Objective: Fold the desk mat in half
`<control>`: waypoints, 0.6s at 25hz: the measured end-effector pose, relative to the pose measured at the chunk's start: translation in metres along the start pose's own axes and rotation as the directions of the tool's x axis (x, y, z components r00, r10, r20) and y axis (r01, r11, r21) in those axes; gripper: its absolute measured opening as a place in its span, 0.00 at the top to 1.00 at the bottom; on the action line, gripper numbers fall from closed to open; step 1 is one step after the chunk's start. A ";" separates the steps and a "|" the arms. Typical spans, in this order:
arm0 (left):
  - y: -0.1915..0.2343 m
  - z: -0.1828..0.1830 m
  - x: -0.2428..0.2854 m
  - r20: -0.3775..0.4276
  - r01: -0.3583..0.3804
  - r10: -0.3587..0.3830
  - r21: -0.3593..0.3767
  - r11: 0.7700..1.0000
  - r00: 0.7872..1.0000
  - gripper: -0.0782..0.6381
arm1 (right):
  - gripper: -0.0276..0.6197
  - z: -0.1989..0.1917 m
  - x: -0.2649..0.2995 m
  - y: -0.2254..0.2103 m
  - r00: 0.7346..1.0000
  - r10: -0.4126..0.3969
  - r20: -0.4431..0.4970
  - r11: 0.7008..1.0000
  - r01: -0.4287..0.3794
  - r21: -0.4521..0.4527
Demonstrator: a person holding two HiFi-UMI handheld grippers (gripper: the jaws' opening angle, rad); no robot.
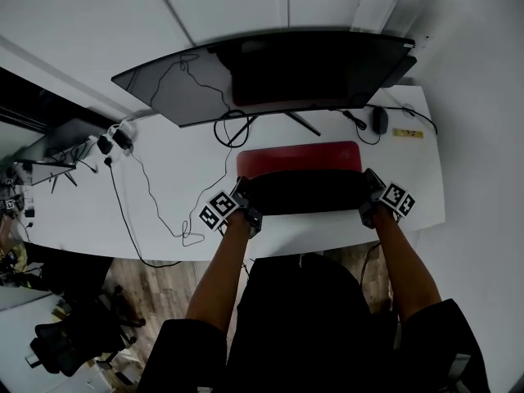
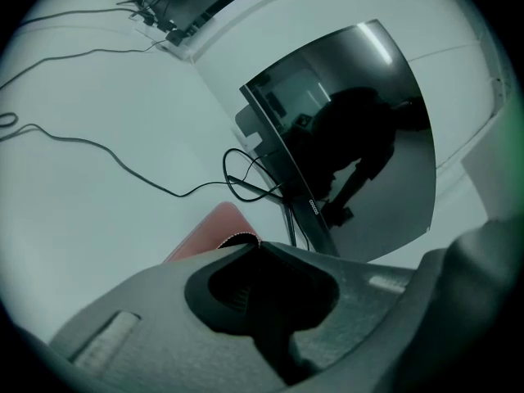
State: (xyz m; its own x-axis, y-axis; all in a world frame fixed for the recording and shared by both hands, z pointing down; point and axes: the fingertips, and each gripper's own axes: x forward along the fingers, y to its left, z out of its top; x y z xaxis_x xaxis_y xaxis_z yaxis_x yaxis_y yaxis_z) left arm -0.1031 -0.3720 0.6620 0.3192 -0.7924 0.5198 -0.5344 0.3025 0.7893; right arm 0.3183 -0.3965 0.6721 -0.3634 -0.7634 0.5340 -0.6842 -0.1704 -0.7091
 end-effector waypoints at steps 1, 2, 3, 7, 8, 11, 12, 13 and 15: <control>0.001 0.004 0.005 0.005 -0.004 0.004 -0.005 1.000 1.000 0.85 | 0.93 0.002 0.007 0.001 1.000 0.002 -0.007 1.000 -0.002 -0.015; 0.001 0.007 0.011 0.004 -0.007 0.007 -0.004 1.000 1.000 0.85 | 0.93 0.003 0.013 0.001 1.000 0.002 -0.014 1.000 -0.003 -0.028; 0.001 0.010 0.017 -0.003 -0.007 0.007 0.000 1.000 1.000 0.85 | 0.93 0.005 0.019 0.001 1.000 0.002 -0.020 0.999 -0.003 -0.037; -0.006 0.016 0.043 -0.053 0.005 -0.004 0.018 1.000 0.999 0.85 | 0.93 0.018 0.036 -0.003 0.999 -0.015 -0.036 0.995 0.012 -0.094; -0.007 0.018 0.048 -0.059 0.003 -0.002 0.019 1.000 0.998 0.85 | 0.93 0.020 0.042 -0.003 0.999 -0.021 -0.043 0.993 0.016 -0.113; -0.006 0.025 0.059 -0.070 -0.008 0.009 0.019 1.000 0.997 0.85 | 0.93 0.025 0.057 -0.003 0.996 -0.049 -0.074 0.986 0.036 -0.160; -0.005 0.027 0.062 -0.073 -0.016 0.017 0.018 1.000 0.997 0.85 | 0.93 0.027 0.062 -0.002 0.995 -0.054 -0.079 0.985 0.040 -0.169; -0.003 0.029 0.065 -0.076 -0.026 0.027 0.018 1.000 0.997 0.85 | 0.93 0.029 0.067 -0.001 0.995 -0.055 -0.083 0.984 0.040 -0.175; 0.003 0.033 0.072 -0.081 -0.048 0.049 0.016 0.999 0.996 0.85 | 0.94 0.033 0.079 0.002 0.995 -0.053 -0.083 0.982 0.037 -0.185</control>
State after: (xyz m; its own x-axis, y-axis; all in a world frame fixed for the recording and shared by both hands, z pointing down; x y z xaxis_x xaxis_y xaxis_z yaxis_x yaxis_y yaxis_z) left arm -0.1073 -0.4453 0.6907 0.3548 -0.7311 0.5827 -0.5617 0.3315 0.7580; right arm 0.3088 -0.4775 0.6976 -0.3776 -0.6987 0.6076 -0.8026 -0.0803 -0.5911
